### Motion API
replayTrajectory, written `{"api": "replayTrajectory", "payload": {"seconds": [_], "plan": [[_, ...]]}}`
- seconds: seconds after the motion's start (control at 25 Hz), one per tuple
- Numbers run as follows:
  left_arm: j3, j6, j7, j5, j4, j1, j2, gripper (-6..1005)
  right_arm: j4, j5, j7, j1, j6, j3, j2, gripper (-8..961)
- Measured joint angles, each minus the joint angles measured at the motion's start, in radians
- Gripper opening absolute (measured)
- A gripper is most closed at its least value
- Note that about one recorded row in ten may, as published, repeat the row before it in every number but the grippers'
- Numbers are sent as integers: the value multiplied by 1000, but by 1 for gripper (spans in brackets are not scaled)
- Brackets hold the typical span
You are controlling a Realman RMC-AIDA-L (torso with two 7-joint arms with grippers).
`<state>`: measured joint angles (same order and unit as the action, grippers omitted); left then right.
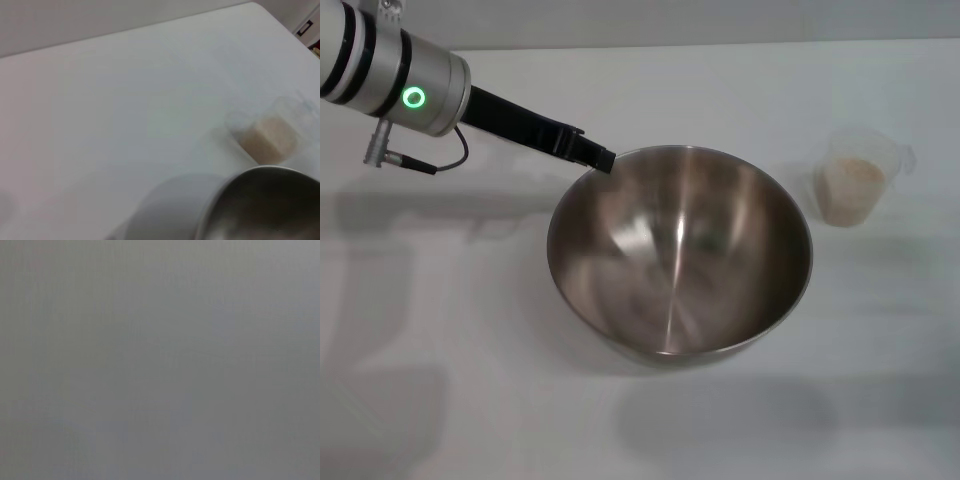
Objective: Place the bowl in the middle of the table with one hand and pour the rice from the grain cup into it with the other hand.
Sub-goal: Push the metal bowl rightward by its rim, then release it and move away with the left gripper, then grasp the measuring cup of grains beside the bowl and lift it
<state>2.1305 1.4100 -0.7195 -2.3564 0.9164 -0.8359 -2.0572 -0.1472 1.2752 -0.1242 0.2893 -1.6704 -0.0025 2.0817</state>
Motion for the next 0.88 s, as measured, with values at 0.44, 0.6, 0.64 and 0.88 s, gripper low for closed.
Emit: {"api": "replayTrajectory", "payload": {"seconds": [0.44, 0.6, 0.64, 0.88], "plan": [[35, -203, -8, -39, 344, 89, 18, 605, 2, -1, 0, -5, -6, 1, 0, 662], [-91, -585, -98, -23, 574, 272, -16, 653, 1, 0, 0, -6, -11, 1, 0, 663], [-167, -722, -103, -17, 604, 329, -13, 653, 2, 0, 0, -7, -13, 1, 0, 663], [-671, -1688, -110, -46, 533, 629, -7, 654, 5, 0, 0, -10, -14, 2, 0, 661]]}}
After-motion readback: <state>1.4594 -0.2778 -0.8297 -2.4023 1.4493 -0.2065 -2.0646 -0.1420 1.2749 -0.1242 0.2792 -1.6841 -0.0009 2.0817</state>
